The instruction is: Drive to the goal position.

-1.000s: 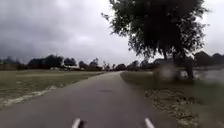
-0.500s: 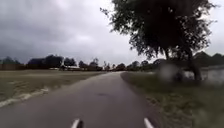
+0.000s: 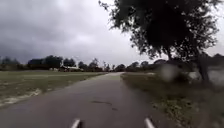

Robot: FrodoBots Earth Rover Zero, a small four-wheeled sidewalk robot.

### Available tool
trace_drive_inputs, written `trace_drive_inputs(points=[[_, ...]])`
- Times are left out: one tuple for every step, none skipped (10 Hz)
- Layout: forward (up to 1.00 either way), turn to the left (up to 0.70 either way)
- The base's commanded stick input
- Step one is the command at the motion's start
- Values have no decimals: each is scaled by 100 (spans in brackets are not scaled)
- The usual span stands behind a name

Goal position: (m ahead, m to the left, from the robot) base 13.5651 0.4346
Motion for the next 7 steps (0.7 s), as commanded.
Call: trace_drive_inputs(points=[[84, 3], [84, 3], [84, 3], [84, 3], [84, 3], [84, 3], [84, 3]])
